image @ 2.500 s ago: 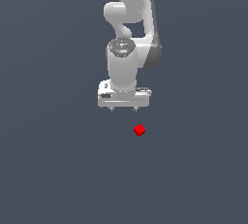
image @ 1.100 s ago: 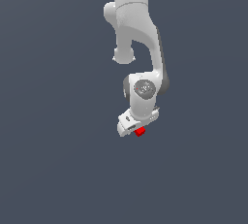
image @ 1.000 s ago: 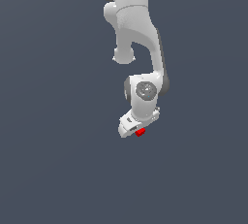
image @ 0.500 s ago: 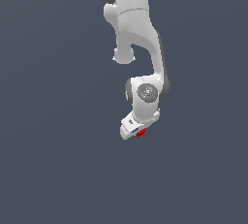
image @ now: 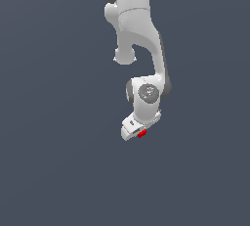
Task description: Pick up the red cube and move it to a goal position.
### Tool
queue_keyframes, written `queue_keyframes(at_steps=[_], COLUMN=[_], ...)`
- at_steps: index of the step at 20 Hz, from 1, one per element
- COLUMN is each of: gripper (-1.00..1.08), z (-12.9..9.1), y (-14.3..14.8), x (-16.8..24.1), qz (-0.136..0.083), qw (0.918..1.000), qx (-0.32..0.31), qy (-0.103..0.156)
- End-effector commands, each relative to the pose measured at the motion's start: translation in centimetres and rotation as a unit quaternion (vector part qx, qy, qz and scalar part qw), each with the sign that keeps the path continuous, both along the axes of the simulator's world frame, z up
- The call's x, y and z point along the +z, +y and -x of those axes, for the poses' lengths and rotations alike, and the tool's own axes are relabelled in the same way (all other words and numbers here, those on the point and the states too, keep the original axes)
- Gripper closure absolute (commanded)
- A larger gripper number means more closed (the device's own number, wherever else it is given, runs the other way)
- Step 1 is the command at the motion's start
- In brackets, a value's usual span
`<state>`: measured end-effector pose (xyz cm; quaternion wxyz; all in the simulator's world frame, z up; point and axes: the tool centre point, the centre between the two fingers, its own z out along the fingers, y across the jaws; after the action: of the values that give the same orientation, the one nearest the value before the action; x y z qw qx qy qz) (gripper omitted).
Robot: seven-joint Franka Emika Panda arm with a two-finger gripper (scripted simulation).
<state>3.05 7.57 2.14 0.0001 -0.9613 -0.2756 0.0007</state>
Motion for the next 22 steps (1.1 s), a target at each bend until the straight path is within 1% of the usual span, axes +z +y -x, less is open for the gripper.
queue_keyframes(at_steps=[1, 6, 11, 15, 22], gripper=[1.08, 1.08, 1.08, 1.08, 1.08], z=[0.1, 0.6, 1.4, 2.4, 4.4], y=[-0.2, -0.9, -2.2, -3.6, -6.6], x=[0.4, 2.1, 5.0, 8.2, 15.2], qz=[0.000, 0.000, 0.000, 0.000, 0.000], qw=[1.0000, 1.0000, 1.0000, 1.0000, 1.0000], qx=[0.000, 0.000, 0.000, 0.000, 0.000], qy=[-0.001, -0.001, -0.001, -0.001, -0.001])
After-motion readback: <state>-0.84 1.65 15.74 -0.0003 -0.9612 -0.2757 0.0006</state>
